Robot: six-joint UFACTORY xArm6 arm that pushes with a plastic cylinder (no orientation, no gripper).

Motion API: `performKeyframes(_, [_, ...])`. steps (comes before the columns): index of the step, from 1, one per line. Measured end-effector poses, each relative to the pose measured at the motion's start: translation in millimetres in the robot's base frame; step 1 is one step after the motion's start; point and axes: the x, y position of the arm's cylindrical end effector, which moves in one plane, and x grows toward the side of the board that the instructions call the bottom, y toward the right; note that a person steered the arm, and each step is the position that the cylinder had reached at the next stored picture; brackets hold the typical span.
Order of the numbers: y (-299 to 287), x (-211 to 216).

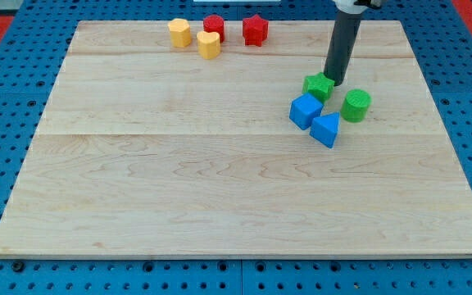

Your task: Move the blue cube to the left center of the board

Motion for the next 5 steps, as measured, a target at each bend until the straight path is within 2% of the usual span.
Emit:
performKeyframes(3, [7,0])
performKeyframes(4, [29,1])
performKeyframes(5, [70,23])
